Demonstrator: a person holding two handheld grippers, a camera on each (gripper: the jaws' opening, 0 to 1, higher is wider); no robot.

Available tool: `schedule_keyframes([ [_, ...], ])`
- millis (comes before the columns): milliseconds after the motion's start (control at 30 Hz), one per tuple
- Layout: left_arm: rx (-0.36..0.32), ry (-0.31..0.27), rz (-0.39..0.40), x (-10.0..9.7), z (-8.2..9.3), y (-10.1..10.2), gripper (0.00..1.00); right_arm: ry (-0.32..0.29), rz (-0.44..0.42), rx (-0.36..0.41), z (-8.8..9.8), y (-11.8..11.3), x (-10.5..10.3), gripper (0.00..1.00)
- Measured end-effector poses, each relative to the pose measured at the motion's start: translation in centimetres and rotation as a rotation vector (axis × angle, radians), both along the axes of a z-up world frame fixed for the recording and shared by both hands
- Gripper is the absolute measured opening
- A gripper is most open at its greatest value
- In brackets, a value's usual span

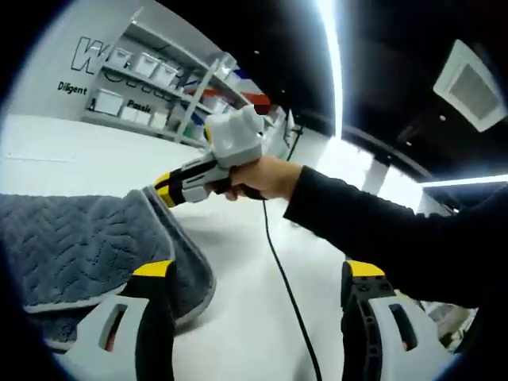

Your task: Open the folded towel by lifting each exposed corner and separating the folded layers until the towel lies flat within the target outline without major curled edges

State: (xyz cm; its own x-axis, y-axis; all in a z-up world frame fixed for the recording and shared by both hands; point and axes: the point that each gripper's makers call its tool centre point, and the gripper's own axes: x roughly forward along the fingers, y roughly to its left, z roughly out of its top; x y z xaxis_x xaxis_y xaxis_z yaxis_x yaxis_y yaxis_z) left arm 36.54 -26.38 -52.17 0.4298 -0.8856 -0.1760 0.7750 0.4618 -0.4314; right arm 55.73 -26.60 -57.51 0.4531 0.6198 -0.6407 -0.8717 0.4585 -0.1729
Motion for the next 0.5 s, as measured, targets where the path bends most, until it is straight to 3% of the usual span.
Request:
schedule_keyframes([
  [233,-0.008,-0.040,-0.001,-0.4,1.0,0.0,0.96,-0.037,-0.080,-0.001,0.9,-1.3,1.5,0.39],
  [300,0.047,-0.116,0.037,0.2,1.1,0.7,1.00,-0.063,-0.120,0.002,1.4,-1.9,2.4,0.56],
  [400,0.091,-0.149,0.057,0.4,1.1,1.3,1.00,-0.107,-0.178,-0.014,2.0,-2.5,3.3,0.93],
  [433,0.098,-0.148,0.060,0.5,1.1,1.5,1.00,-0.120,-0.190,-0.017,2.2,-2.7,3.5,1.00],
  [500,0.108,-0.151,0.063,0.6,1.2,2.0,1.00,-0.125,-0.237,-0.032,2.6,-3.5,3.8,1.00],
])
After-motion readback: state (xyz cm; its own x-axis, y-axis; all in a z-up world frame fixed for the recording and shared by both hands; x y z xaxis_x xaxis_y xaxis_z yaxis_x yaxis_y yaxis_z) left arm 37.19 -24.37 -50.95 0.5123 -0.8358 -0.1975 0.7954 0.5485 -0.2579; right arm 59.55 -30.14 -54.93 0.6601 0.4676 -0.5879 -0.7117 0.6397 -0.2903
